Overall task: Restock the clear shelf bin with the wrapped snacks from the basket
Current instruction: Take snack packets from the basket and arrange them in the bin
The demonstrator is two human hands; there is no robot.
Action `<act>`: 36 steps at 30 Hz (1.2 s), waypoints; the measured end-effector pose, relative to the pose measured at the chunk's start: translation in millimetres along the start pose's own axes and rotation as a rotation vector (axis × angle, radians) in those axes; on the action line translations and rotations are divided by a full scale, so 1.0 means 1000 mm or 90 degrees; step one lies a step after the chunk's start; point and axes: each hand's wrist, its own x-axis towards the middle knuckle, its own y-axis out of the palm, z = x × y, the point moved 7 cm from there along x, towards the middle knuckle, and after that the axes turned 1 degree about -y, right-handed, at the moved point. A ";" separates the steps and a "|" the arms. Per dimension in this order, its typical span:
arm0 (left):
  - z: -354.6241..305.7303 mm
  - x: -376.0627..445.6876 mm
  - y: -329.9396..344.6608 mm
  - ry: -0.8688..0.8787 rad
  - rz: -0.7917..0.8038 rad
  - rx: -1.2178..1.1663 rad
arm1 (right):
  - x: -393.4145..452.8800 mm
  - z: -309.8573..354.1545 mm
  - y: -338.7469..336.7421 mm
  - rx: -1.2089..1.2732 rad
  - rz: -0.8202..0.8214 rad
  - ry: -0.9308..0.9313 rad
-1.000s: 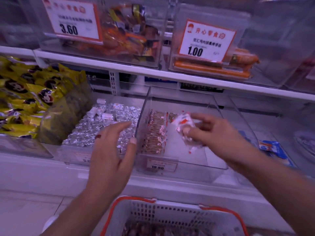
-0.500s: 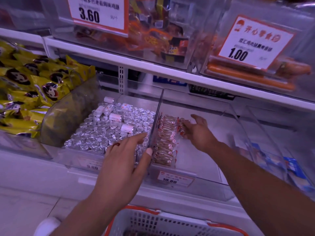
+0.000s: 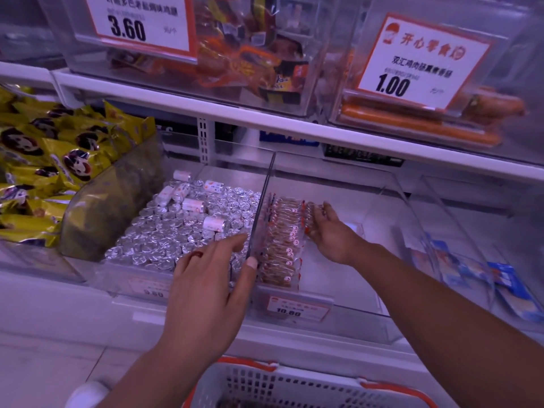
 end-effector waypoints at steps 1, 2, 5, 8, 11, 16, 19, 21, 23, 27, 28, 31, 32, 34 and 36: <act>0.000 0.000 0.000 -0.003 -0.002 0.001 | 0.000 0.000 -0.001 0.000 0.004 0.002; 0.000 0.000 0.000 -0.007 -0.004 0.000 | 0.000 0.000 -0.001 -0.003 0.008 0.007; 0.000 0.001 0.000 -0.016 -0.006 0.005 | 0.000 0.001 0.001 -0.032 0.016 0.043; 0.000 0.001 0.000 -0.018 -0.003 0.007 | -0.003 -0.004 -0.002 -0.057 0.012 0.088; 0.002 0.001 0.000 -0.019 -0.002 0.002 | -0.004 -0.004 -0.008 -0.072 -0.004 0.068; 0.001 0.000 0.000 -0.015 0.001 -0.004 | -0.007 -0.003 -0.013 -0.084 -0.018 0.035; 0.002 0.000 0.000 -0.011 -0.003 -0.007 | -0.015 0.002 -0.023 -0.086 -0.019 0.037; 0.002 -0.001 -0.002 -0.008 -0.011 -0.028 | -0.025 0.010 -0.037 -0.059 -0.020 0.047; 0.000 -0.003 -0.006 0.003 -0.034 -0.071 | -0.046 0.025 -0.061 0.043 -0.091 0.032; -0.023 -0.023 -0.023 0.162 -0.163 -0.076 | -0.165 0.057 -0.107 0.286 -0.469 -0.125; -0.032 -0.033 -0.023 0.220 -0.178 -0.073 | -0.202 0.063 -0.101 0.309 -0.513 -0.174; -0.051 -0.077 0.010 0.364 -0.078 -0.074 | -0.277 0.063 -0.026 0.322 -0.393 -0.210; -0.052 -0.095 0.030 0.392 0.005 -0.065 | -0.291 0.058 0.012 0.307 -0.283 -0.187; -0.038 -0.138 0.085 0.401 0.229 0.019 | -0.312 0.037 0.108 0.229 0.051 -0.110; 0.008 -0.185 0.141 0.350 0.479 0.172 | -0.343 -0.004 0.200 0.150 0.361 0.012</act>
